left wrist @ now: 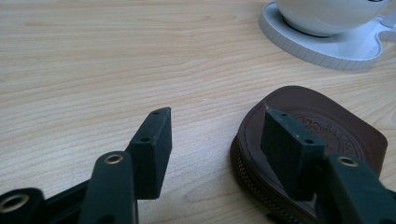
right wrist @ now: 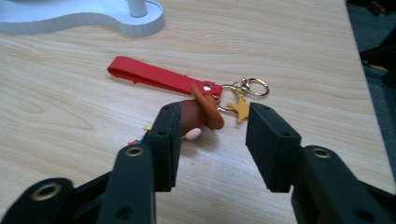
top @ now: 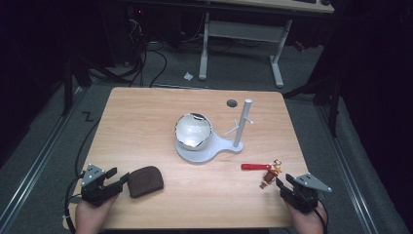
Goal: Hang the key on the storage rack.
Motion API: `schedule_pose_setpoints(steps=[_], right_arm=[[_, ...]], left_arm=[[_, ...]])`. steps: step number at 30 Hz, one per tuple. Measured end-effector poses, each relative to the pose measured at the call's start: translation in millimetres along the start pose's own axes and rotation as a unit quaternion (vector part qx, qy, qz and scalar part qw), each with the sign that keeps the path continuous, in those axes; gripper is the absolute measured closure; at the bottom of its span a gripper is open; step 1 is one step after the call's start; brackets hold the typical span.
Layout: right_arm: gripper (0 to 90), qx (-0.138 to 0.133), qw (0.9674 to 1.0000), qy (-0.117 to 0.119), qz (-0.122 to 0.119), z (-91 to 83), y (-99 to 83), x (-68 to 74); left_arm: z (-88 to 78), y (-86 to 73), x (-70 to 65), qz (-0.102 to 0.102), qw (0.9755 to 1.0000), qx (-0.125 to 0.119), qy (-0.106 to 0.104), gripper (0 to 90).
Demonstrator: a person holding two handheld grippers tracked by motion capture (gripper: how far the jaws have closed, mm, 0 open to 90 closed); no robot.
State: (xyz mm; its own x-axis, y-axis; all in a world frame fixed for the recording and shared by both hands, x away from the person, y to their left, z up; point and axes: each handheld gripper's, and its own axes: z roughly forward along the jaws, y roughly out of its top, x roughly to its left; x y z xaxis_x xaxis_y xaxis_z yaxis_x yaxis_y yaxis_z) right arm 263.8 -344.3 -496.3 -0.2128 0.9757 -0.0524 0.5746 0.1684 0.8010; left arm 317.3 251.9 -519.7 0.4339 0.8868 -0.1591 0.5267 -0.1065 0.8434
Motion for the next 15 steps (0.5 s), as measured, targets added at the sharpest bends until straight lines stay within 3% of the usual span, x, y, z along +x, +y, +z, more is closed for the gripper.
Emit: schedule_pose_setpoints(steps=[4,5,6,10,15], right_arm=[[69.5,0.017,0.9998,-0.012,0.000,3.4,0.4,0.0],[75.9,0.028,0.9994,-0.017,0.001,5.9,1.8,-1.1],[75.9,0.028,0.9994,-0.017,0.001,5.9,1.8,-1.1],[89.7,0.047,0.9986,-0.022,0.009,16.9,6.7,-9.5],[90.0,0.086,0.9956,-0.036,0.002,37.4,9.1,-13.6]], left_arm=[[-0.3,-0.4,1.4,-0.004,1.0000,0.000,-0.001,41.8],[-0.3,-0.5,1.6,-0.007,1.0000,0.000,-0.002,41.6],[-0.1,-0.8,1.7,-0.008,1.0000,0.000,-0.002,41.6],[1.0,-1.0,1.3,-0.005,1.0000,0.003,-0.007,41.6],[2.9,-1.7,1.6,-0.005,0.9999,0.007,-0.011,41.5]])
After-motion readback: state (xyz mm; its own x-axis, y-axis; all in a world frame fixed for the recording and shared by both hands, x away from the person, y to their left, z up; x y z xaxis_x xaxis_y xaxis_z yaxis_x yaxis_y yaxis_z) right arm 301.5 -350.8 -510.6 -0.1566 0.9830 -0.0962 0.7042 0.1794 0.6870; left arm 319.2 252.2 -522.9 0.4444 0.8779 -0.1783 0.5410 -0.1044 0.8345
